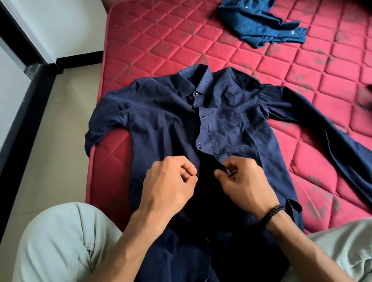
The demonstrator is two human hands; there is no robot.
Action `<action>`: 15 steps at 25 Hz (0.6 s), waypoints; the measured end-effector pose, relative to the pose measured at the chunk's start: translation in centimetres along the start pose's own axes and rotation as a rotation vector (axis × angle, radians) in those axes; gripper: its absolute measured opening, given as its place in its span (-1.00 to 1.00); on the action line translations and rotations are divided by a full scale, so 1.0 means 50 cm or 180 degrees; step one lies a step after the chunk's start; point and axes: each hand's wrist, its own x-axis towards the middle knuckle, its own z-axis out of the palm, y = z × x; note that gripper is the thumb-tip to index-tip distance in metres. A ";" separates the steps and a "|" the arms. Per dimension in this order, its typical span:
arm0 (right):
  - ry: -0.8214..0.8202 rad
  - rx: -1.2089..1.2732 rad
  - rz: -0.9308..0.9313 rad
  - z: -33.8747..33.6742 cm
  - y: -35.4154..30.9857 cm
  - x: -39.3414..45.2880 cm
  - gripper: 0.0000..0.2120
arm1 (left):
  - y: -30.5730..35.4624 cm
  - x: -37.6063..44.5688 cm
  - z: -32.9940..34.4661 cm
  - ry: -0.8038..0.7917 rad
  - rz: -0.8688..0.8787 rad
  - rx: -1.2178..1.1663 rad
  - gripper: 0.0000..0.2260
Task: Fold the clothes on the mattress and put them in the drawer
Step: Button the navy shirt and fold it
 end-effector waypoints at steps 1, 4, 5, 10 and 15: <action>-0.0107 0.0228 0.0124 -0.002 0.003 0.001 -0.77 | 0.000 0.001 0.002 -0.0004 -0.0035 -0.0083 -0.91; -0.0316 0.0954 0.0387 -0.006 0.003 -0.003 -0.75 | 0.005 0.006 0.008 -0.0006 -0.0084 -0.0084 -0.92; -0.0344 0.1176 0.0433 -0.010 0.001 -0.003 -0.77 | 0.006 0.007 0.009 -0.0012 -0.0099 -0.0086 -0.91; -0.0664 0.2042 0.0538 -0.040 -0.015 -0.012 -0.84 | 0.006 0.008 0.010 -0.0039 -0.0025 -0.0273 -0.94; -0.0905 0.1622 0.0541 -0.025 -0.008 -0.017 -0.84 | 0.009 0.009 0.012 -0.0085 -0.0078 -0.0293 -0.95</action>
